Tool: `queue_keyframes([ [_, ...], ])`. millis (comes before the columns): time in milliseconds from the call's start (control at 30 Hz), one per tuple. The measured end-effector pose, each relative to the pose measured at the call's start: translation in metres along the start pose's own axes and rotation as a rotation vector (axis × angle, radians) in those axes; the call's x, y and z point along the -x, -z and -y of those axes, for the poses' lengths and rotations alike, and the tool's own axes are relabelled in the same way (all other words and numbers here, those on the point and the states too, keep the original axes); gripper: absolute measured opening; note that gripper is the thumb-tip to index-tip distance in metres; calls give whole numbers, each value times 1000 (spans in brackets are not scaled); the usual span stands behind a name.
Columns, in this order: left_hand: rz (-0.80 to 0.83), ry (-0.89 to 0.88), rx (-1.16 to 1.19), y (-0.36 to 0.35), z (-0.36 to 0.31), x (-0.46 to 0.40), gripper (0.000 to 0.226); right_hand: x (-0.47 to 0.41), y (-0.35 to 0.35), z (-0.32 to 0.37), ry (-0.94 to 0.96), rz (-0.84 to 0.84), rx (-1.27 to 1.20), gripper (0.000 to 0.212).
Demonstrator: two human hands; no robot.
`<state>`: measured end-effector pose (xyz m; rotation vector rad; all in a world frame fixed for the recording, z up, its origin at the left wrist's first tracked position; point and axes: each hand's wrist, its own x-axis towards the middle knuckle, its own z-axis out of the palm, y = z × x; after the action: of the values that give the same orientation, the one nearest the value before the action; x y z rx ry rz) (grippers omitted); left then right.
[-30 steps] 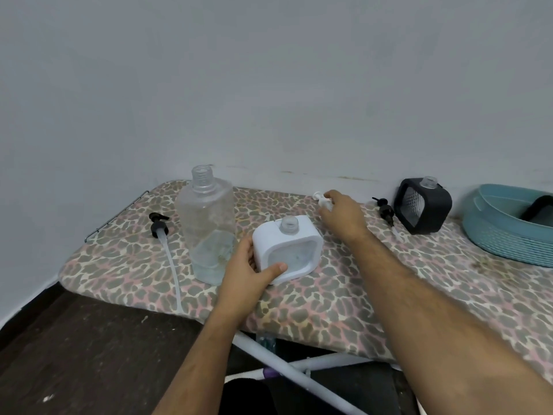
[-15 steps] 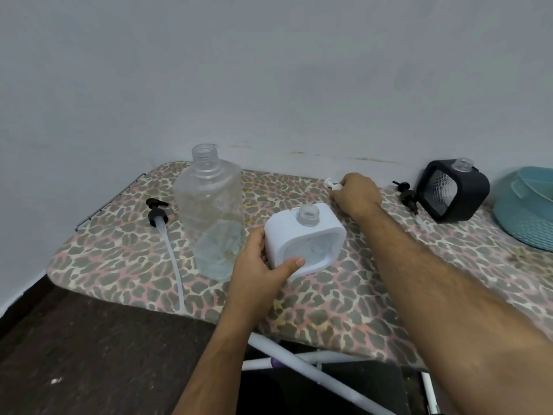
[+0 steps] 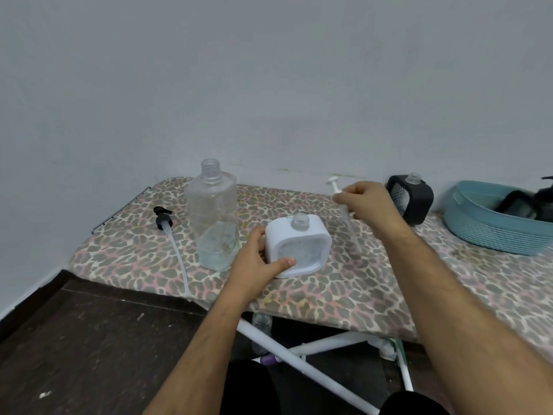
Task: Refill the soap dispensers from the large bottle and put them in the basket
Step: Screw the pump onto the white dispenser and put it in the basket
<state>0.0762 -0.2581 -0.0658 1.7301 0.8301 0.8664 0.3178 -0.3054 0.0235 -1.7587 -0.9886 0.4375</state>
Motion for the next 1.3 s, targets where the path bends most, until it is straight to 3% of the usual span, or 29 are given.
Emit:
queue_keyframes([
  [233, 43, -5, -8, 0, 0, 0, 69, 50, 20, 55, 189, -120, -328, 6],
  [433, 92, 0, 12, 2, -4, 0, 64, 68, 4, 84, 331, -168, -464, 14],
  [633, 107, 0, 35, 3, 0, -2, 63, 70, -19, 84, 392, -104, -424, 14],
  [967, 102, -10, 62, 3, 3, -2, 53, 82, -48, 33, 276, 79, -260, 20],
  [1133, 107, -8, 69, 4, 5, -4, 55, 78, -53, 23, 245, 55, -89, 18],
  [1300, 100, -16, 74, 3, 4, -3, 58, 78, -51, 20, 203, 37, -97, 19],
])
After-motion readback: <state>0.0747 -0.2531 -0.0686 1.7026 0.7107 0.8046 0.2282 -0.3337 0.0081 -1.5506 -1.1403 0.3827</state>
